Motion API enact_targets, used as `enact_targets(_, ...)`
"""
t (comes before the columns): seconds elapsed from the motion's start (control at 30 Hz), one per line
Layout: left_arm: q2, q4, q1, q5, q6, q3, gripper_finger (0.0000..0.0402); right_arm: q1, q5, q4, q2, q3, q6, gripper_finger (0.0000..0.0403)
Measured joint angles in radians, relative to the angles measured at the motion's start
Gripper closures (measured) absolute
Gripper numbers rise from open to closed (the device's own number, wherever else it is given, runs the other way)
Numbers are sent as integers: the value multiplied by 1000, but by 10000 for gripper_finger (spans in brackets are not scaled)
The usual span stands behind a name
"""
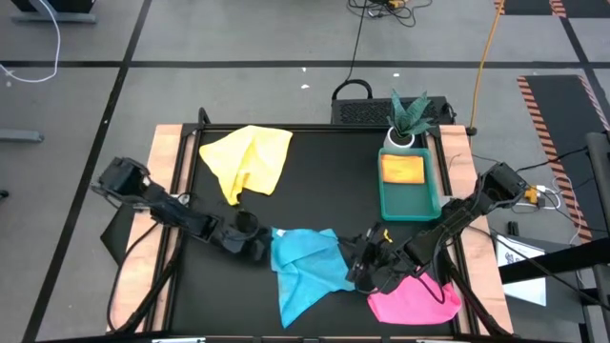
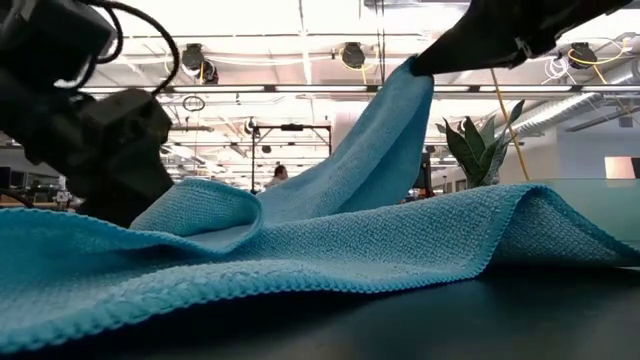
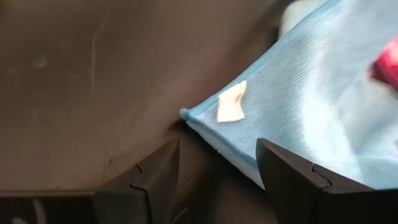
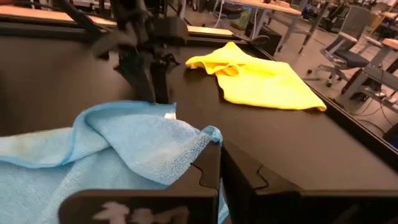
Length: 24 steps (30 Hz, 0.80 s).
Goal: Fold microfiber towels
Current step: Fold the blue microfiber cloth
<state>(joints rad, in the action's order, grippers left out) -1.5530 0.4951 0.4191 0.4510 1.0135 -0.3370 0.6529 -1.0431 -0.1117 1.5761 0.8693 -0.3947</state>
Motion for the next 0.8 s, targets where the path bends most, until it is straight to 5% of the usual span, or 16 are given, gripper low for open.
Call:
enact_targets(0.2, -113, 14, -2, 13, -32, -80, 230, 3, 0, -1, 0, 0, 17, 403)
enact_targets(0.47, -61, -24, -25, -102, -165, -80, 389, 33, -7, 3, 0, 0, 44, 403)
enact_targets(0.8, 249, -22, -44, -36, -503, -79, 393, 142, -282, -127, -24, 0, 232, 403)
